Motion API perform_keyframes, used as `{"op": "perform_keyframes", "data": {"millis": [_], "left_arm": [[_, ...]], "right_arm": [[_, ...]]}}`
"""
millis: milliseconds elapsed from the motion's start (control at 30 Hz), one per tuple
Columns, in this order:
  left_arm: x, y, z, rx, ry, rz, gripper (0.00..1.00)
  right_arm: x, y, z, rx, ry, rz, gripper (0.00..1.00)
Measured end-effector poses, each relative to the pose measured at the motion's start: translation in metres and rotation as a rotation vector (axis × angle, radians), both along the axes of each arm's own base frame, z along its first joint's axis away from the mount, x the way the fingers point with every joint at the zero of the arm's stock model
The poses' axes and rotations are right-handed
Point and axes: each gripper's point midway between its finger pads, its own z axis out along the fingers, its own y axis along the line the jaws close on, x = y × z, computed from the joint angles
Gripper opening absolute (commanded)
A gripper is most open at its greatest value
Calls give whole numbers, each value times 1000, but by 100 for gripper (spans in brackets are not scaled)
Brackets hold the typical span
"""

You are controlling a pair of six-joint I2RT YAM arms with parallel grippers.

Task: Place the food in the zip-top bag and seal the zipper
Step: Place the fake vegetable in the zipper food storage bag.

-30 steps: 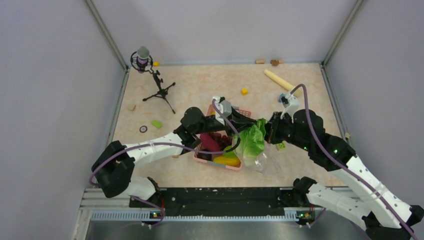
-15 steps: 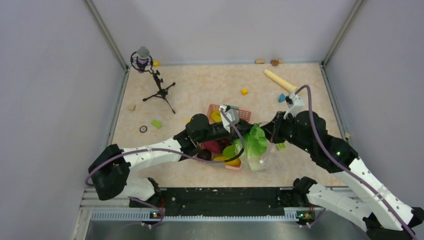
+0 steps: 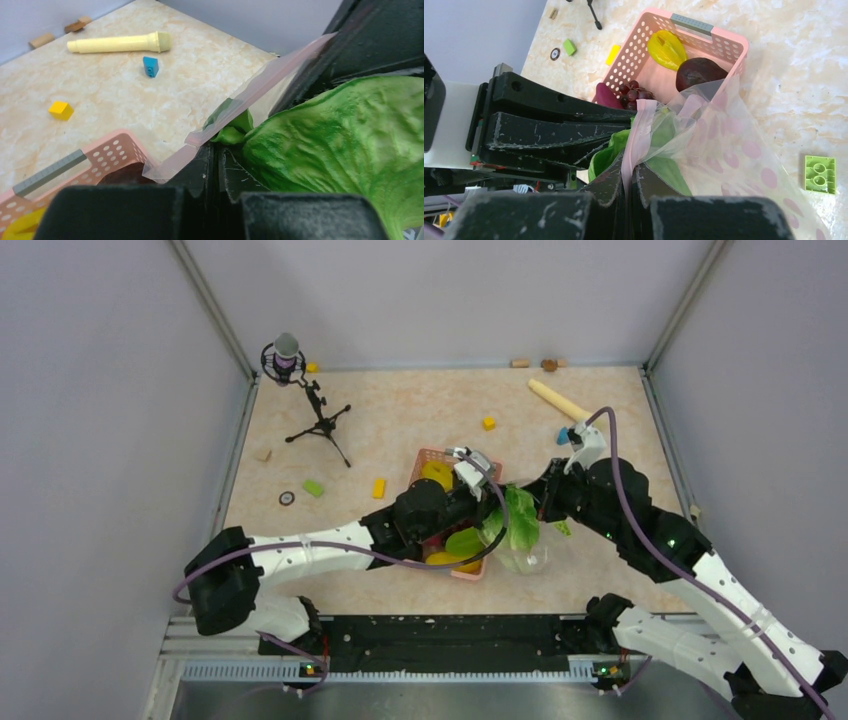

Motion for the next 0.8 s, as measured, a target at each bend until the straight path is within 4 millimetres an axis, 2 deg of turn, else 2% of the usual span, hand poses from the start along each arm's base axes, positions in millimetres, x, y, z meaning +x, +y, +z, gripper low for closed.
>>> {"op": "perform_keyframes", "data": {"millis": [433,800], "left_arm": [[11,1,-23,67,165,138,0],[9,-8,-37,154,195,222,0]], "right_arm": [[1,0,-5,-9,5,-3,0],[4,-8,-6,-22,-3,-44,0]]}}
